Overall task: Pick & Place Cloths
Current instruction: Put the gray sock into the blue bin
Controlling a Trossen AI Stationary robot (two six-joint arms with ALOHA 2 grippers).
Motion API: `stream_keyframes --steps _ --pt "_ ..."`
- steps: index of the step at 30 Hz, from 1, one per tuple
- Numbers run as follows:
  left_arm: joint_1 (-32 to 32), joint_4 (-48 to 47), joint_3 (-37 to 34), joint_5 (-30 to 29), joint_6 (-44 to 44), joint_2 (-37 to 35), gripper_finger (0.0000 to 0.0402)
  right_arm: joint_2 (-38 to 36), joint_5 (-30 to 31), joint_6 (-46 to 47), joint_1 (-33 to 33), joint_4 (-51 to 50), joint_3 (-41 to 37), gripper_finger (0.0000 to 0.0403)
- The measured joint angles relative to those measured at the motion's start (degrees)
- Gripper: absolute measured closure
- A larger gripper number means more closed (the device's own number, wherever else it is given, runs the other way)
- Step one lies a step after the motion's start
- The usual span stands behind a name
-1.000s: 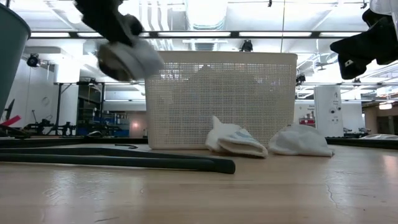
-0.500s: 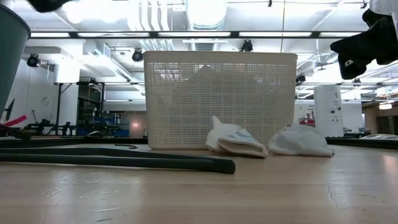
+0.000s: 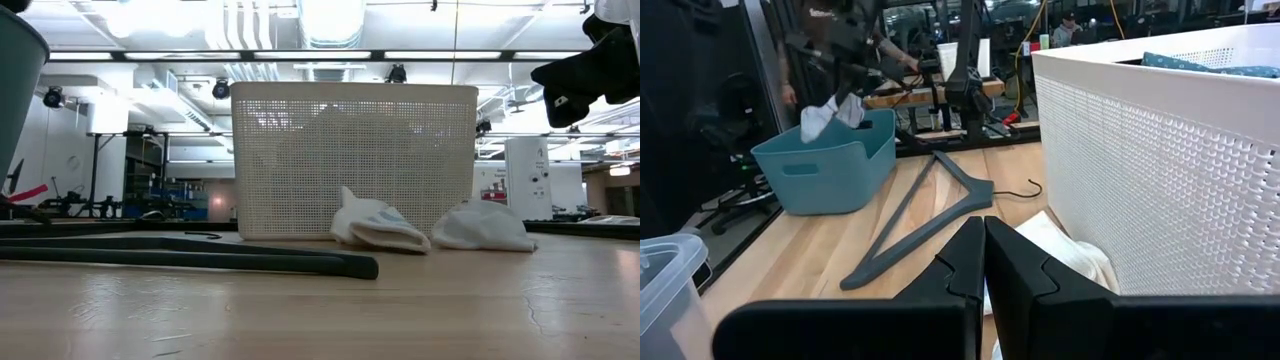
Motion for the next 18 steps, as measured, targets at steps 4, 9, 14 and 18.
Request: stream_keyframes --steps 4,9,14,18 --pt "-1.9 0.2 0.0 0.0 -4.0 3.7 0.0384 0.0 0.0 -0.1 0.0 0.0 0.0 0.0394" --pt "-2.7 0.7 0.0 0.0 -6.0 7.8 0.0383 0.0 0.0 0.0 0.0 0.0 0.0 0.0394" --pt "-2.7 0.7 0.0 0.0 -6.1 11.0 0.0383 0.0 0.0 0.0 0.0 0.0 0.0 0.0394" --pt "-2.7 0.7 0.0 -0.5 -7.4 13.0 0.0382 0.0 0.0 -0.1 0.0 0.0 0.0 0.0394"
